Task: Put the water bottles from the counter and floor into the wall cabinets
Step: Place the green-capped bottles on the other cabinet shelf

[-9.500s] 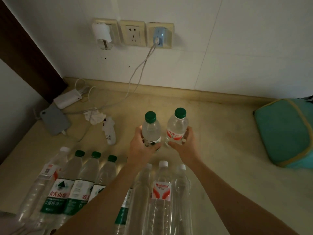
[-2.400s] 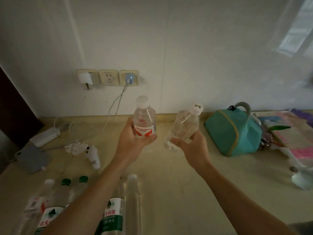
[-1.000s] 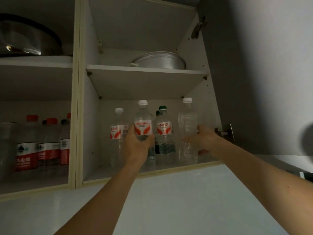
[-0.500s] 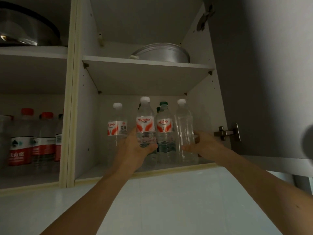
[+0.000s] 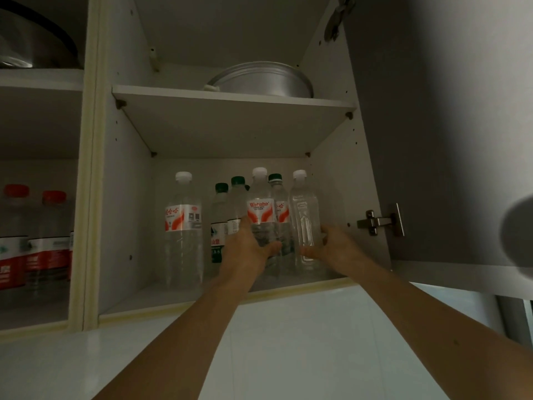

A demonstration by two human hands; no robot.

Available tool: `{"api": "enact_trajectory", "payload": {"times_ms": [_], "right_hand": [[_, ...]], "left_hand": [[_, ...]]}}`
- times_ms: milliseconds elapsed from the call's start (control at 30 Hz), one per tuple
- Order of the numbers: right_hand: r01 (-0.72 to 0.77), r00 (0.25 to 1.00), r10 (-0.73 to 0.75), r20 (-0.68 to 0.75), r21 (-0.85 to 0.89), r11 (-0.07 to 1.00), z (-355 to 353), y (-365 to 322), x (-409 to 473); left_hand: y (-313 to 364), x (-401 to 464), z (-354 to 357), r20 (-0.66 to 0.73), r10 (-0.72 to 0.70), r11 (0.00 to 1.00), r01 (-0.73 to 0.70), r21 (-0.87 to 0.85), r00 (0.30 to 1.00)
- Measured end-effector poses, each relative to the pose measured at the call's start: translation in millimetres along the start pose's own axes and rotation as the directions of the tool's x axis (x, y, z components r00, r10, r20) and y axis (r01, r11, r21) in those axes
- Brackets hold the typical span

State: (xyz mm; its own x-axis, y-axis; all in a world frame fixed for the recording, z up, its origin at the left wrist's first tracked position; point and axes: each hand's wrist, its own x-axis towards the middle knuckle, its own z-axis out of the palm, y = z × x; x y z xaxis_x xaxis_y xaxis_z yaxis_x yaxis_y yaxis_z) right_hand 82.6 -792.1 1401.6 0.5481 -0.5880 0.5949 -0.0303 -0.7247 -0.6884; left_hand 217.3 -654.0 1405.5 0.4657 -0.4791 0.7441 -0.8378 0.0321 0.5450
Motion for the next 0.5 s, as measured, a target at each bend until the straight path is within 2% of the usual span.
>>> {"api": "enact_trajectory", "payload": {"times_ms": [167, 500], "right_hand": [[-0.002, 0.997, -0.001, -0.082, -0.036, 0.999, 7.6, 12.9, 6.5], [0.050, 0.990, -0.061, -0.128, -0.088, 0.995, 10.1, 17.0, -0.1]], "left_hand": [[-4.0, 10.3, 16.2, 0.000, 0.013, 1.000, -0.013, 0.007, 1.000], [-5.7, 13.1, 17.2, 0.024, 0.017, 1.000, -0.018, 0.023, 1.000]]}}
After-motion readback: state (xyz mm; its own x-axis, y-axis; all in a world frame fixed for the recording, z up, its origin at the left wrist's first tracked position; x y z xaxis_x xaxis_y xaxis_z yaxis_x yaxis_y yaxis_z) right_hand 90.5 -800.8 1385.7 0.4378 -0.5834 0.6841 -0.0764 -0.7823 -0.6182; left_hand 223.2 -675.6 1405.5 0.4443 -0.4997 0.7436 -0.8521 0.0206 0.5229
